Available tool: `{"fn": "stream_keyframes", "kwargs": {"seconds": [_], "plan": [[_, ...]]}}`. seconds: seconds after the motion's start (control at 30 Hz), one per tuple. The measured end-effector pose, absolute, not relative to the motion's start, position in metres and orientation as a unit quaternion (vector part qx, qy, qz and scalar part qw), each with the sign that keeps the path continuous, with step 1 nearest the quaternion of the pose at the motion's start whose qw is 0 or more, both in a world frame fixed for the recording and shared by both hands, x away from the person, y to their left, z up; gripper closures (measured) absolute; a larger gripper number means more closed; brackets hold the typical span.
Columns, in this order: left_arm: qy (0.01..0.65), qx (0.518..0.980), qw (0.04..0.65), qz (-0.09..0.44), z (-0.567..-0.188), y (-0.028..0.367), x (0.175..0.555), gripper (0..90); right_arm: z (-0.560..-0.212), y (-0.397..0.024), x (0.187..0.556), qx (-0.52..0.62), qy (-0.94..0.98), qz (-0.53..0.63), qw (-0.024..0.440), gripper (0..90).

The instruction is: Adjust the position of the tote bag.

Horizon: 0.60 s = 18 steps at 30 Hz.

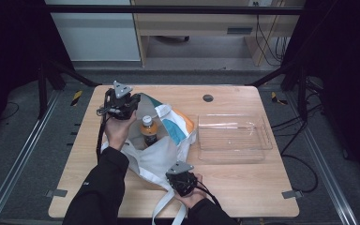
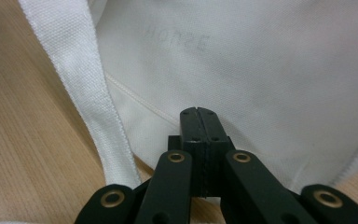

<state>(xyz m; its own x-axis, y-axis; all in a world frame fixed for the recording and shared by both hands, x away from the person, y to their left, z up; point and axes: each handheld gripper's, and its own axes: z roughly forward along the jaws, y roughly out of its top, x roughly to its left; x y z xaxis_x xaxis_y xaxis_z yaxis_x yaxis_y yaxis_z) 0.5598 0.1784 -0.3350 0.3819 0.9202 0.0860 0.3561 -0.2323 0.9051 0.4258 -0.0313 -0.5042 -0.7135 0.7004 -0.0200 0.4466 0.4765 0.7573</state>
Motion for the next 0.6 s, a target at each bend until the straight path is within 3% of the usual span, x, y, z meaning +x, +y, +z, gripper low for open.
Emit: {"fn": "stream_keyframes", "kwargs": {"seconds": [0.6], "plan": [[0.466,0.718,0.406,0.318,-0.361,0.182,0.575,87.3,-0.504,-0.032,0.426,0.339,0.843,0.383,0.166,90.0]]}}
